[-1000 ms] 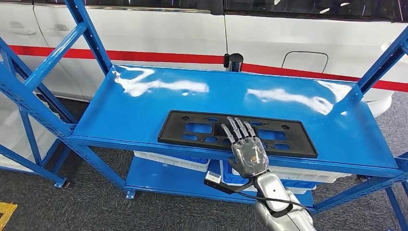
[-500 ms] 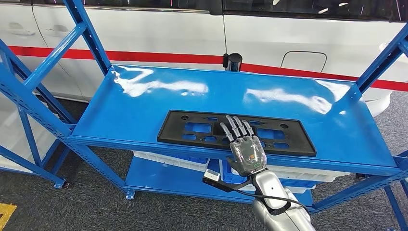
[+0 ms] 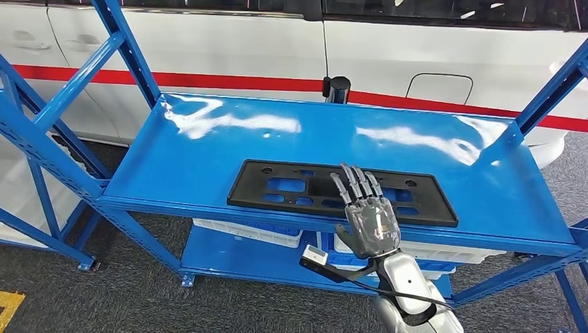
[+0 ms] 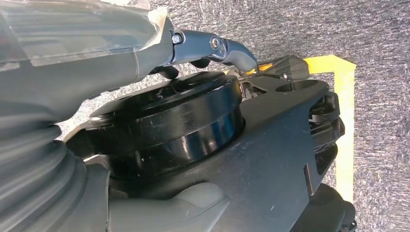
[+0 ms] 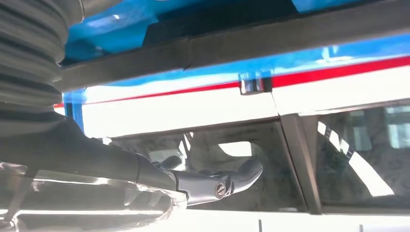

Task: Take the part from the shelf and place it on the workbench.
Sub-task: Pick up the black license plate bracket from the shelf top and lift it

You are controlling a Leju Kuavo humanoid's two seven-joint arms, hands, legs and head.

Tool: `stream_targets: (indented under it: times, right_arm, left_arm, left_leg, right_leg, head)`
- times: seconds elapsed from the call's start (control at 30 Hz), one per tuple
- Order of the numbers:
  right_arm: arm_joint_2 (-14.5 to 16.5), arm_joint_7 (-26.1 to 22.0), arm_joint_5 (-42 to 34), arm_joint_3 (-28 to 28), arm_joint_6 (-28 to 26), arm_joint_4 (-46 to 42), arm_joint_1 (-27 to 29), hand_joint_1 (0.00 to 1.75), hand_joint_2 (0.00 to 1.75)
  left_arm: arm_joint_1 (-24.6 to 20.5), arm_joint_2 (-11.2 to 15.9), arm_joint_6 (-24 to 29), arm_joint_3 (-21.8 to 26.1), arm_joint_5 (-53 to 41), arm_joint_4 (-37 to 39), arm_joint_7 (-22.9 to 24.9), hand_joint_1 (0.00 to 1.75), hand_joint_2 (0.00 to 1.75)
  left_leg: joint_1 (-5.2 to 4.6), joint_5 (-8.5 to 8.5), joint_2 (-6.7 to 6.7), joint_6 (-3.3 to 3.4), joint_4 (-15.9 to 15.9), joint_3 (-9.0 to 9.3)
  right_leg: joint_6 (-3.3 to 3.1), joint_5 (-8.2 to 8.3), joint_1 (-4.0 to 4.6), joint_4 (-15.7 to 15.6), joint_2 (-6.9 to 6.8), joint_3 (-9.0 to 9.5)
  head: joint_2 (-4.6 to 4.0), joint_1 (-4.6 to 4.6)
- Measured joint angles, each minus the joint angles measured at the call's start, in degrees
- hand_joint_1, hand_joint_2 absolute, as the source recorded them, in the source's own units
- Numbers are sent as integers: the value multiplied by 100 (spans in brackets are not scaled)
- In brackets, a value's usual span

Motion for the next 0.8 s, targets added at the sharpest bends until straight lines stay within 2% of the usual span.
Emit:
stream_targets:
  times: [0.5, 0.8]
  right_arm:
    - [-156, -10, -29, -49, 53, -696, 305, 0, 175]
    - [-91, -189, -136, -15, 136, -665, 162, 0, 175]
  left_arm:
    - [-1, 1, -1, -4, 3, 0, 1, 0, 175]
    - [-1, -5, 23, -1, 60, 0, 0, 0, 175]
  left_leg:
    - [1, -12, 2, 1, 0, -2]
    - [1, -12, 1, 2, 0, -6]
  right_leg:
    - [-1, -4, 1, 0, 1, -4]
    - [-1, -4, 1, 0, 1, -3]
  head:
    - [0, -1]
    - [0, -1]
